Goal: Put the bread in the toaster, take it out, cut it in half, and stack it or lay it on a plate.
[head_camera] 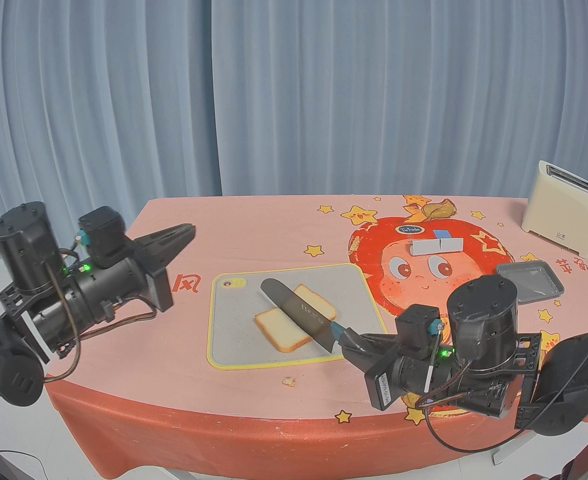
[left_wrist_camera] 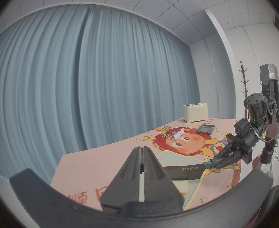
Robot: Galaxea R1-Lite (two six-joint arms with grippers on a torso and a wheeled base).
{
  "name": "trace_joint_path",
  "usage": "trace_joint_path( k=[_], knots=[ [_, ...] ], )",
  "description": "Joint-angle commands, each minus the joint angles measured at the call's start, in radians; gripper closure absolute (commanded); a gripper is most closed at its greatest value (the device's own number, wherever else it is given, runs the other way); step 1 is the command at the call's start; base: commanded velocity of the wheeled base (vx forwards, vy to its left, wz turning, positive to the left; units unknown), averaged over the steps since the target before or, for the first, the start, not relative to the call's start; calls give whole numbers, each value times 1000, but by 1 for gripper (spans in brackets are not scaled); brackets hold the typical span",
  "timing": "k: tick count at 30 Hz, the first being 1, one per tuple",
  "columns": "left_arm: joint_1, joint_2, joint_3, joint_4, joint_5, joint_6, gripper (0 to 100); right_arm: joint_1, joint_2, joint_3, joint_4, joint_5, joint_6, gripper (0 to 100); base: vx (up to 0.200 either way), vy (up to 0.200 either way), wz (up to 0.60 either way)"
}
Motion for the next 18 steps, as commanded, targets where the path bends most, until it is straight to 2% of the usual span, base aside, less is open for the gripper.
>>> trace_joint_path(
  k=[1, 7, 18],
  knots=[
    [-112, 198, -124, -13, 2, -5, 100, 1, 1, 3, -5, 0, -2, 100, 0, 0, 0],
    [-210, 357, -215, -5, 9, -7, 100, -3, -1, 3, -7, 0, -2, 100, 0, 0, 0],
    [-192, 515, -357, 50, 9, -8, 100, -6, -1, 5, -2, 0, -3, 100, 0, 0, 0]
  ],
)
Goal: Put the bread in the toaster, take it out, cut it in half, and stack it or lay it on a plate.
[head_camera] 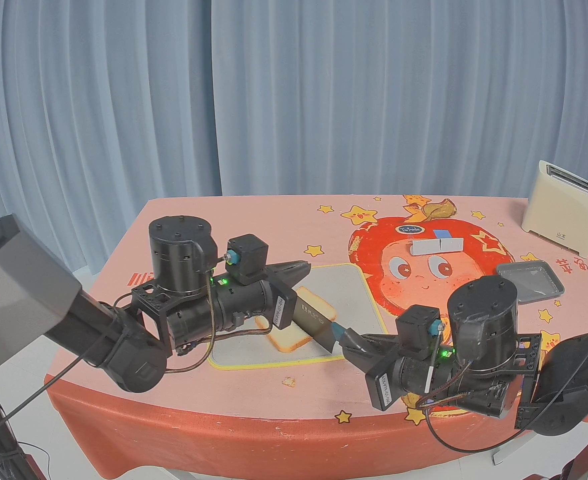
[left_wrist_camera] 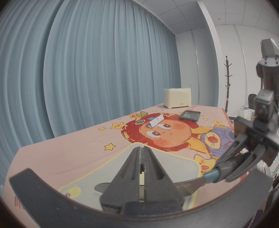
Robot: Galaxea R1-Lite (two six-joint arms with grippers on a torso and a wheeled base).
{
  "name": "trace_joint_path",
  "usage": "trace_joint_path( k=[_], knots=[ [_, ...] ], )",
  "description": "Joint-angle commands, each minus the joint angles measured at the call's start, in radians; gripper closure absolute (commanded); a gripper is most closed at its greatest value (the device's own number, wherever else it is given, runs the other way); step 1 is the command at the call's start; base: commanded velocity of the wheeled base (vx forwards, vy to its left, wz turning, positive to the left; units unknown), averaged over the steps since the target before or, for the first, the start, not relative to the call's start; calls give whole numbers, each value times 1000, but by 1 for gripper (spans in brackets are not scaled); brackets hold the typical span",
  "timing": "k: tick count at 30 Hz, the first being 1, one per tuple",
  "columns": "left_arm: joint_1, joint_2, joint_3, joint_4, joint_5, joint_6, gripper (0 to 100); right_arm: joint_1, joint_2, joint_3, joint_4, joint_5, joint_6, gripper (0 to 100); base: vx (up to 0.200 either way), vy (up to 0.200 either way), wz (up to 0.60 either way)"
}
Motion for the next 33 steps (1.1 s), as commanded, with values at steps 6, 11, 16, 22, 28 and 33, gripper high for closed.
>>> trace_joint_path(
  k=[6, 11, 16, 22, 28, 33],
  knots=[
    [53, 146, -68, 2, 0, 0, 100, -3, -5, -1, -3, 1, 0, 100, 0, 0, 0],
    [56, 152, -63, -1, 0, 0, 100, -4, -6, -10, -4, 1, 3, 100, 0, 0, 0],
    [59, 163, -56, -6, 0, 0, 100, -4, -6, -11, -6, 1, 3, 100, 0, 0, 0],
    [62, 174, -56, -7, 0, 0, 100, -4, 2, -16, -52, 0, 3, 100, 0, 0, 0],
    [62, 172, -56, -16, 0, 0, 100, -6, 5, -10, -67, 0, 2, 100, 0, 0, 0],
    [62, 163, -60, -16, 0, 0, 100, -6, 0, -7, -64, -2, 2, 100, 0, 0, 0]
  ],
)
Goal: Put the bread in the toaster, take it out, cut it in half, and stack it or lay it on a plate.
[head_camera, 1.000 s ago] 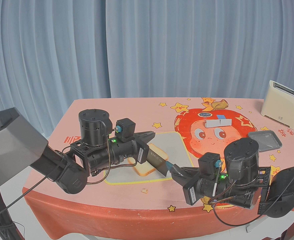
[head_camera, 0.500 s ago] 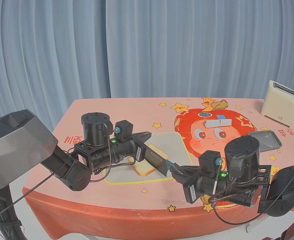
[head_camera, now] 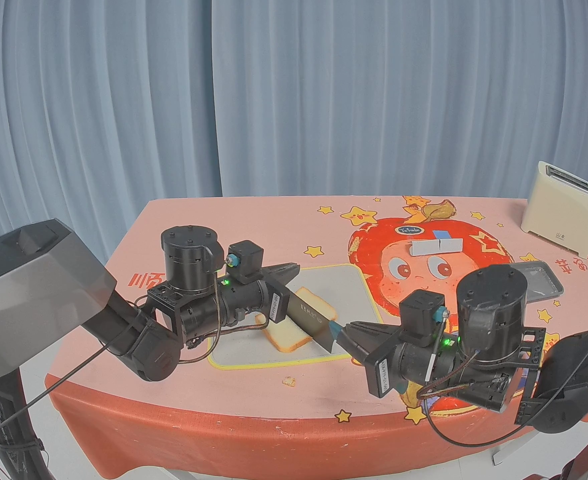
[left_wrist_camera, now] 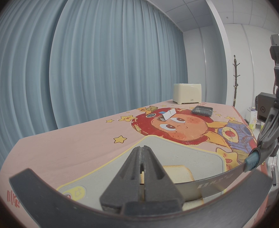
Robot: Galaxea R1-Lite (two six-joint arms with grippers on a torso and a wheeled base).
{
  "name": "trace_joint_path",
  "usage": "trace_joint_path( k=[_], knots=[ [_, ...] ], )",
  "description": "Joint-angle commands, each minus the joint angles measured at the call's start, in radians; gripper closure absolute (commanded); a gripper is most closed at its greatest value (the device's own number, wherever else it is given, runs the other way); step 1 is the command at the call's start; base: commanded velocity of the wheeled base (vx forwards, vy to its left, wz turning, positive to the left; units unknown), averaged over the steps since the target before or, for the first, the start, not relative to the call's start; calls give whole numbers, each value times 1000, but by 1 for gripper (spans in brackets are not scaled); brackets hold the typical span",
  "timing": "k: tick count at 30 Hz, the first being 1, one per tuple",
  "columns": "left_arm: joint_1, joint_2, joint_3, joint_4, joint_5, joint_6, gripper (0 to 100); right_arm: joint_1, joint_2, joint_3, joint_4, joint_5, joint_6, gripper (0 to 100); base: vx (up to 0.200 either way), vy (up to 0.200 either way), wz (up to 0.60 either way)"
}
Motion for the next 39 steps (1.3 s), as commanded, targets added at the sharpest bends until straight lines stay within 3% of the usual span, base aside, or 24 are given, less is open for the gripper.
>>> trace_joint_path(
  k=[1, 27, 28, 39],
  knots=[
    [1, 3, -4, 3, 0, 0, 100, 0, 1, 2, 7, -4, 0, 100, 0, 0, 0],
    [12, -14, 11, 1, 0, 0, 100, 9, -29, -26, -7, -53, 7, 100, 0, 0, 0],
    [12, -14, 11, 1, 0, 0, 100, 12, -34, -27, -9, -52, 12, 0, 0, 0, 0],
    [14, -49, 16, 1, 0, 0, 100, 71, -49, 19, 49, -52, 13, 0, 0, 0, 0]
  ],
)
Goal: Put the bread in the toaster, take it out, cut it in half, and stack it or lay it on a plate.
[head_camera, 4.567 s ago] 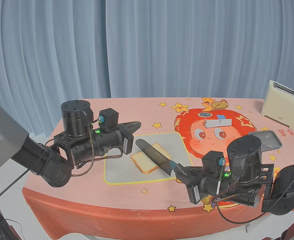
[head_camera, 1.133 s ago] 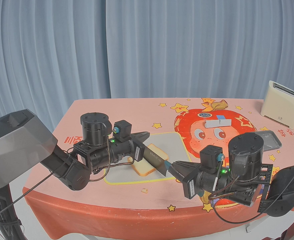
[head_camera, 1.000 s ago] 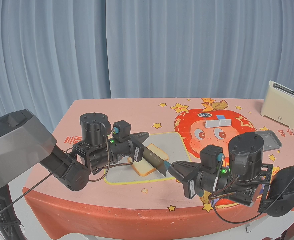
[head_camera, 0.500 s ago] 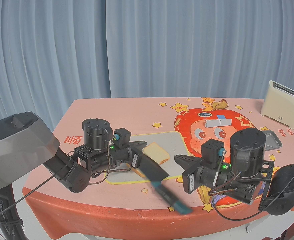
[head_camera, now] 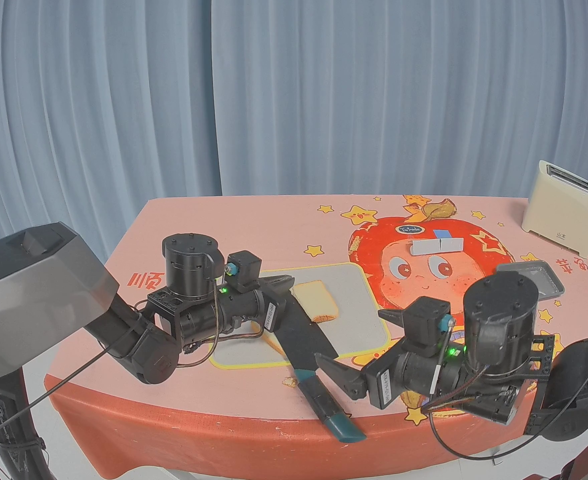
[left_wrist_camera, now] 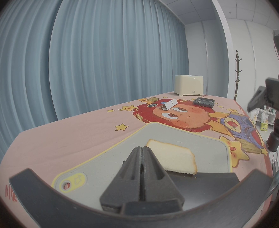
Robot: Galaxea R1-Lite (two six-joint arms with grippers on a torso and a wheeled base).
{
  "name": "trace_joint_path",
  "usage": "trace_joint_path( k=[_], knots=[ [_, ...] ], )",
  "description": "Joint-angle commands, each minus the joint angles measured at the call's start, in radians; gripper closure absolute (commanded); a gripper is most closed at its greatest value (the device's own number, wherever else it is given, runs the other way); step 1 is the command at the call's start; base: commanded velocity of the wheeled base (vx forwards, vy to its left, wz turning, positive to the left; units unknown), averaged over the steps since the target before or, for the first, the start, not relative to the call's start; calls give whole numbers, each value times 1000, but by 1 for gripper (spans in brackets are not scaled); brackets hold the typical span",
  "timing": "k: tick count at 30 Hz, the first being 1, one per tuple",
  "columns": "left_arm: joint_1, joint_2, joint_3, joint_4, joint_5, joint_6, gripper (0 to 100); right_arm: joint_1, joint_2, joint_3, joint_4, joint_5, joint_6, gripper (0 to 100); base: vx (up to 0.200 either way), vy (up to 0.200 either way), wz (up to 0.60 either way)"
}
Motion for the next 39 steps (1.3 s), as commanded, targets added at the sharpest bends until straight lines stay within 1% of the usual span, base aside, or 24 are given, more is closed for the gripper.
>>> trace_joint_path(
  k=[1, 2, 3, 7, 9, 12, 13, 14, 15, 16, 18, 19, 20, 21, 22, 23, 24, 25, 28, 30, 31, 32, 33, 39],
  knots=[
    [1, -53, 9, -4, 0, 0, 100, 27, -7, 8, 32, -1, 1, 0, 0, 0, 0],
    [1, -53, 9, -4, 0, 0, 100, 27, -7, 8, 32, -1, 1, 0, 0, 0, 0],
    [1, -119, 41, -3, 0, 0, 100, 44, -12, 7, 72, -1, 5, 0, 0, 0, 0],
    [5, -218, 91, -1, 2, 0, 100, 81, 3, 5, 116, -5, 13, 0, 0, 0, 0],
    [30, -287, 138, -1, 8, 0, 100, 89, 34, 1, 107, -14, 19, 0, 0, 0, 0],
    [45, -366, 206, -3, 12, -2, 100, 92, 52, -5, 105, -28, 33, 0, 0, 0, 0],
    [62, -425, 264, -6, 11, -3, 100, 93, 51, -7, 105, -31, 40, 0, 0, 0, 0],
    [62, -425, 264, -6, 11, -3, 100, 93, 51, -7, 105, -31, 40, 0, 0, 0, 0],
    [88, -522, 359, -6, 11, -14, 100, 93, 51, -7, 107, -30, 42, 0, 0, 0, 0],
    [99, -553, 385, -6, 11, -19, 100, 93, 52, -7, 107, -30, 44, 0, 0, 0, 0],
    [143, -625, 445, -6, 9, -26, 100, 92, 52, -12, 114, -31, 45, 0, 0, 0, 0],
    [182, -666, 479, -6, 6, -28, 100, 92, 54, -25, 122, -31, 45, 0, 0, 0, 0],
    [205, -689, 494, -6, 5, -31, 100, 93, 55, -38, 125, -31, 45, 0, 0, 0, 0],
    [205, -689, 494, -6, 5, -31, 100, 93, 55, -38, 125, -31, 45, 0, 0, 0, 0],
    [235, -726, 519, -6, 3, -40, 100, 92, 59, -50, 127, -33, 45, 0, 0, 0, 0],
    [246, -743, 520, -4, 2, -49, 100, 92, 60, -55, 127, -34, 45, 0, 0, 0, 0],
    [246, -743, 520, -4, 2, -49, 100, 92, 60, -55, 127, -34, 45, 0, 0, 0, 0],
    [261, -752, 520, -4, 2, -60, 100, 90, 57, -56, 125, -34, 45, 0, 0, 0, 0],
    [287, -764, 514, -4, -11, -62, 100, 87, 54, -50, 124, -33, 56, 0, 0, 0, 0],
    [312, -764, 509, -4, -51, -68, 100, 90, 62, -48, 127, -34, 77, 0, 0, 0, 0],
    [321, -763, 514, -4, -74, -78, 100, 93, 62, -45, 128, -34, 79, 0, 0, 0, 0],
    [327, -761, 515, -4, -83, -85, 100, 96, 65, -44, 128, -34, 77, 0, 0, 0, 0],
    [336, -760, 517, -3, -90, -91, 100, 99, 72, -44, 128, -33, 77, 0, 0, 0, 0],
    [355, -763, 520, -3, -97, -95, 100, 104, 129, -51, 170, -34, 82, 0, 0, 0, 0]
  ],
)
